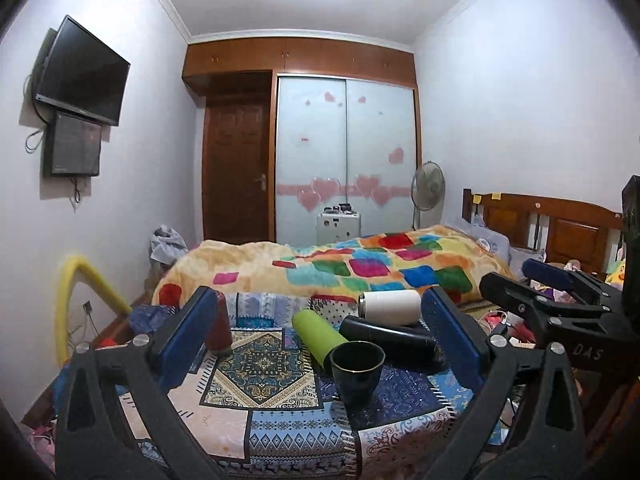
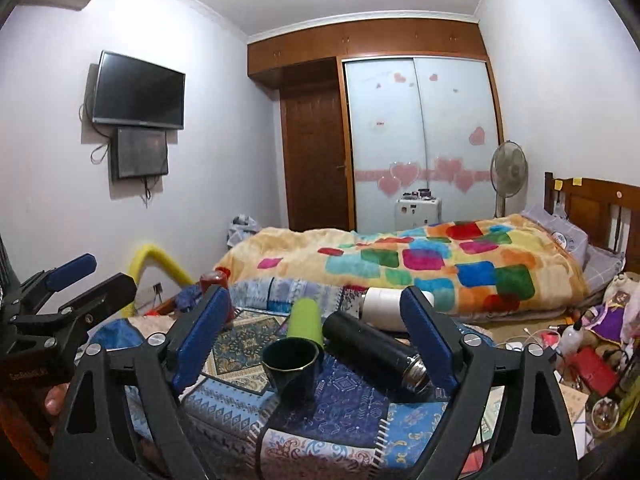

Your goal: Flip cup upright

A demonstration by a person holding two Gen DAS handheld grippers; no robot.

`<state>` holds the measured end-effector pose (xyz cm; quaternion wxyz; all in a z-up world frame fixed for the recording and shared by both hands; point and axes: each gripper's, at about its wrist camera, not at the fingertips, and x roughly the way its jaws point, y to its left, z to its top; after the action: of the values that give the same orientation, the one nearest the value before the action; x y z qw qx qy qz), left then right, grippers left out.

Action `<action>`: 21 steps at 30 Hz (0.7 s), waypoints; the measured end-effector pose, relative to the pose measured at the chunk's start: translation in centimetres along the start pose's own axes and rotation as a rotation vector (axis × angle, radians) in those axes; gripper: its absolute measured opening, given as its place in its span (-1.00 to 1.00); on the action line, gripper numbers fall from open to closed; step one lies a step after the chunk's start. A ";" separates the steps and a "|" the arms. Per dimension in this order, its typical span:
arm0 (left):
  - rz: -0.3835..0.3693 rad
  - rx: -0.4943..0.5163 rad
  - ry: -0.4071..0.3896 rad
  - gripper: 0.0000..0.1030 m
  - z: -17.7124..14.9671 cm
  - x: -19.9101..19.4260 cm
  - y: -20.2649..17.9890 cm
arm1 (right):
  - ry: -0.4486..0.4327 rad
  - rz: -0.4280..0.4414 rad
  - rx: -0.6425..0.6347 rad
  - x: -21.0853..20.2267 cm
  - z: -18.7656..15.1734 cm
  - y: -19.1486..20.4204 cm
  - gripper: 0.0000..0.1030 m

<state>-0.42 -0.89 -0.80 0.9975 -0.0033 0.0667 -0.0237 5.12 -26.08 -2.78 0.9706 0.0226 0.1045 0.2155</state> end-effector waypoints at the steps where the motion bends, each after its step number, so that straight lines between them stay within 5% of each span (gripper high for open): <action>1: 0.001 0.002 -0.003 1.00 0.0 -0.3 -0.2 | -0.009 -0.003 0.004 -0.2 0.0 0.0 0.84; 5: 0.013 0.006 -0.009 1.00 -0.1 -1.0 -0.5 | -0.028 -0.012 0.004 -0.9 -0.1 0.1 1.00; 21: 0.042 0.005 -0.040 1.00 0.0 -2.2 -0.6 | -0.041 -0.015 -0.008 -2.2 -0.7 0.4 1.00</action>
<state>-2.60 -1.37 -0.55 0.9989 0.0002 0.0466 -0.0028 2.86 -26.62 -2.98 0.9742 0.0222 0.0841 0.2082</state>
